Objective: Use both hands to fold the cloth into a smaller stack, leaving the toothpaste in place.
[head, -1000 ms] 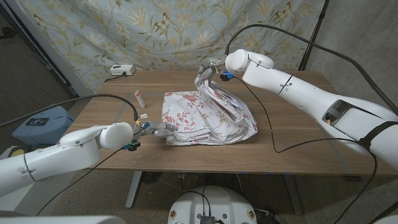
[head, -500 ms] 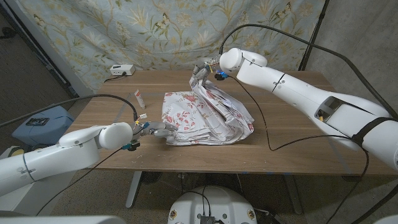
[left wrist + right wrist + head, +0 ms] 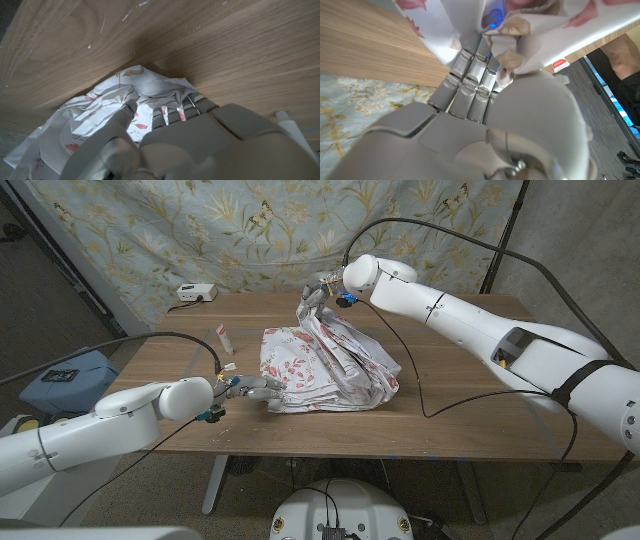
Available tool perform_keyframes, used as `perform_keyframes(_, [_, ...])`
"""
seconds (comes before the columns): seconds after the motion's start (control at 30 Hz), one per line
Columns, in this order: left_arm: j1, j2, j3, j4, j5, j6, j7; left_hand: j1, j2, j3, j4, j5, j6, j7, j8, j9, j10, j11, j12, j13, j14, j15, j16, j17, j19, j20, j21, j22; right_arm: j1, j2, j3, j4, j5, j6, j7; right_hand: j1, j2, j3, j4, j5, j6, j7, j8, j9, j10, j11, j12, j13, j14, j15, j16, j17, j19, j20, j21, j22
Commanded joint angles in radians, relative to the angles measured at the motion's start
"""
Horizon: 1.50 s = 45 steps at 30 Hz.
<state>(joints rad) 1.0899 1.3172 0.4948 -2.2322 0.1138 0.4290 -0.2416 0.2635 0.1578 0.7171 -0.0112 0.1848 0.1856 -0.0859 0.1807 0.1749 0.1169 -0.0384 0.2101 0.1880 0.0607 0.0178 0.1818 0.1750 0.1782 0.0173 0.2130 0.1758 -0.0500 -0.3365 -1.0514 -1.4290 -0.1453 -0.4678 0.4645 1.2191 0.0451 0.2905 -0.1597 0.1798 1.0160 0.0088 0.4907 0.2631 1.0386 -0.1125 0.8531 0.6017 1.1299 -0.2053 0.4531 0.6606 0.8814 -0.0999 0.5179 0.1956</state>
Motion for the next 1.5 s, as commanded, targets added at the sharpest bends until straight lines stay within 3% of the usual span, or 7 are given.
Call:
perform_keyframes(0.03, [0.001, -0.006, 0.002, 0.005, -0.006, -0.015, -0.003, 0.002, 0.0, 0.005, -0.008, -0.001, 0.013, -0.003, 0.005, 0.004, 0.008, -0.002, 0.001, 0.004, 0.013, 0.0, -0.001, 0.0, 0.007, -0.002, -0.002, 0.004, 0.038, 0.066, -0.017, 0.113, 0.009, 0.046, 0.0, 0.016, -0.002, -0.004, 0.001, 0.008, -0.001, 0.005, 0.003, 0.001, -0.001, 0.004, -0.004, 0.007, 0.01, -0.027, -0.003, 0.005, -0.006, 0.0, 0.008, 0.001])
perform_keyframes(1.5, [-0.005, -0.015, 0.006, 0.005, -0.008, -0.02, -0.011, 0.01, 0.003, 0.001, -0.023, -0.002, 0.029, -0.008, 0.006, 0.003, 0.013, -0.004, 0.001, 0.004, 0.017, -0.005, 0.001, 0.001, 0.009, -0.004, -0.003, 0.004, 0.118, 0.241, -0.067, 0.418, 0.033, 0.139, 0.03, 0.023, 0.0, -0.017, 0.001, 0.008, -0.001, 0.006, -0.001, 0.004, 0.006, 0.006, -0.012, 0.007, 0.02, -0.026, -0.028, 0.021, -0.009, 0.002, 0.034, -0.001])
